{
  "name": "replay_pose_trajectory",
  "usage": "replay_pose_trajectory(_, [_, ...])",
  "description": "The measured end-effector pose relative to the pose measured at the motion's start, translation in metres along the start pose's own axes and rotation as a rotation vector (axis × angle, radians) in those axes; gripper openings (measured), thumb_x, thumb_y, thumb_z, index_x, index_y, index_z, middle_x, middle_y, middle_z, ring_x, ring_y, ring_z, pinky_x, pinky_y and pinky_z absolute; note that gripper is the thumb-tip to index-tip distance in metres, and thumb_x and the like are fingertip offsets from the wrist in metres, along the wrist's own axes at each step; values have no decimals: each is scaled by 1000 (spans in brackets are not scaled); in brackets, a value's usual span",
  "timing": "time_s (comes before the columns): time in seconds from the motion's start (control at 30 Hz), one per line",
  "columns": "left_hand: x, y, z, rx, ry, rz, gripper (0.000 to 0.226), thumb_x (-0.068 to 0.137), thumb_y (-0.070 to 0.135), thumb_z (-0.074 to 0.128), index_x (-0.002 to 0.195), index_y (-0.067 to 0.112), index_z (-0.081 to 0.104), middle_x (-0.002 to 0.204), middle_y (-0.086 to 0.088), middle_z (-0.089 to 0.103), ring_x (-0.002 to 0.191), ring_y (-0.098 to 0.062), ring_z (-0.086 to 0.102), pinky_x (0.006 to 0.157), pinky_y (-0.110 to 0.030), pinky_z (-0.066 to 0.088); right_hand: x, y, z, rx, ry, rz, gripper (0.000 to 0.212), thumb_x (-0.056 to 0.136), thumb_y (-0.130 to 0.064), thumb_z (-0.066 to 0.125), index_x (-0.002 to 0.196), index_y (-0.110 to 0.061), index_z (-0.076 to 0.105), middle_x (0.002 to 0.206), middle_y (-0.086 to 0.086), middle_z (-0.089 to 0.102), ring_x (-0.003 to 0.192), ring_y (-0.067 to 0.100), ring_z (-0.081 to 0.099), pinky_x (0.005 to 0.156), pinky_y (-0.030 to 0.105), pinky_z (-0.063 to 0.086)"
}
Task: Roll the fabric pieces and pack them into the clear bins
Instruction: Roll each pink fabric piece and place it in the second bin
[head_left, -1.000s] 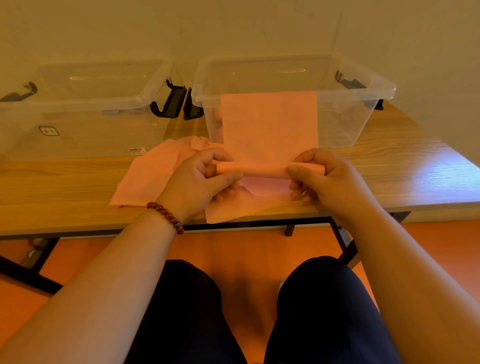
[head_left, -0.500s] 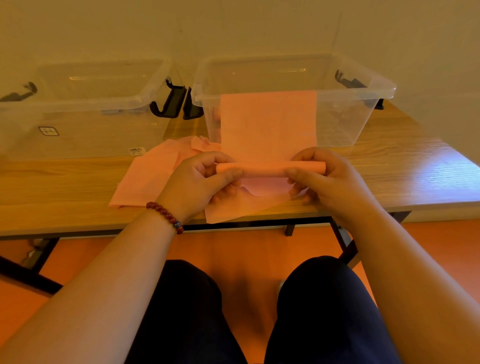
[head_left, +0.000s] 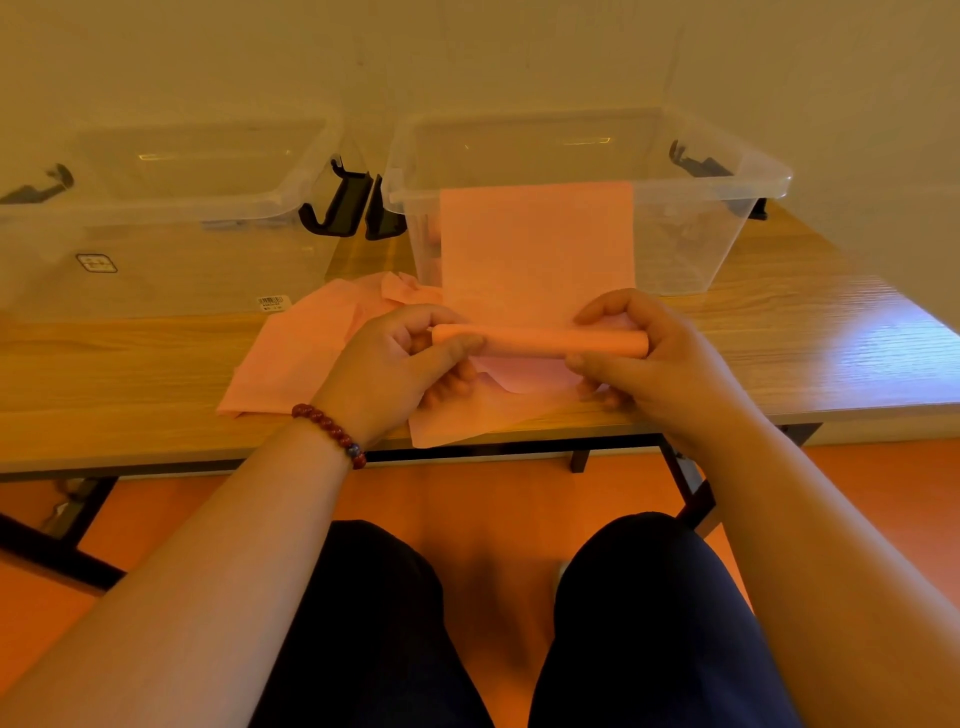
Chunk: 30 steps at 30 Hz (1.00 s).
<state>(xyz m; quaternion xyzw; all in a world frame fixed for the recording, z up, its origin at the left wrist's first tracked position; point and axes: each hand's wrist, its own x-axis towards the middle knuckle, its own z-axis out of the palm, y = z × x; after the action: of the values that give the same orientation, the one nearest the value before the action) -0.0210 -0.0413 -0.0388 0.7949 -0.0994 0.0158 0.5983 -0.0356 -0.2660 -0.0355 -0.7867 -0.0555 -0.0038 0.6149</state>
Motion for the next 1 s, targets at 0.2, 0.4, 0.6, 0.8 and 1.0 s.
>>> replay_pose_trajectory(0.2, [0, -3, -2, 3, -5, -13, 16, 79, 21, 73, 91, 30, 66, 76, -3, 73, 65, -13, 65, 51, -20, 49, 1, 1, 1, -3, 33, -20, 7, 88, -24, 68, 91, -17, 66, 73, 0, 72, 68, 16, 67, 57, 25, 51])
replay_pose_trajectory(0.4, [-1, -1, 0, -10, 1, 13, 6, 89, 18, 63, 88, 23, 64, 65, 6, 71, 56, -3, 63, 46, -16, 45, 0, 0, 0, 25, -10, -11, 23, 81, -22, 74, 101, -26, 62, 81, 5, 73, 69, 15, 68, 61, 30, 52])
replay_pose_trajectory(0.6, [0, -2, 0, 2, -20, 5, 15, 86, 21, 66, 97, 30, 63, 67, 7, 70, 58, -1, 62, 49, -16, 47, 0, 0, 1, -38, -2, -27, 9, 89, -23, 66, 98, -21, 65, 73, -4, 70, 64, 9, 64, 59, 26, 51])
replay_pose_trajectory(0.8, [2, -4, -1, 91, -11, 37, 13, 90, 23, 61, 95, 35, 63, 68, 3, 64, 52, 1, 54, 49, -14, 45, 0, 0, 0, -36, -14, -31, 11, 87, -25, 68, 97, -26, 64, 73, -2, 70, 63, 10, 64, 58, 27, 50])
replay_pose_trajectory(1.0, [3, -7, -1, 97, -29, 44, 15, 94, 26, 56, 102, 35, 64, 64, 4, 61, 51, 0, 52, 49, -15, 46, 1, 1, 1, -47, -30, -36, 25, 84, -18, 73, 101, -32, 63, 80, 2, 72, 63, 10, 63, 63, 34, 51])
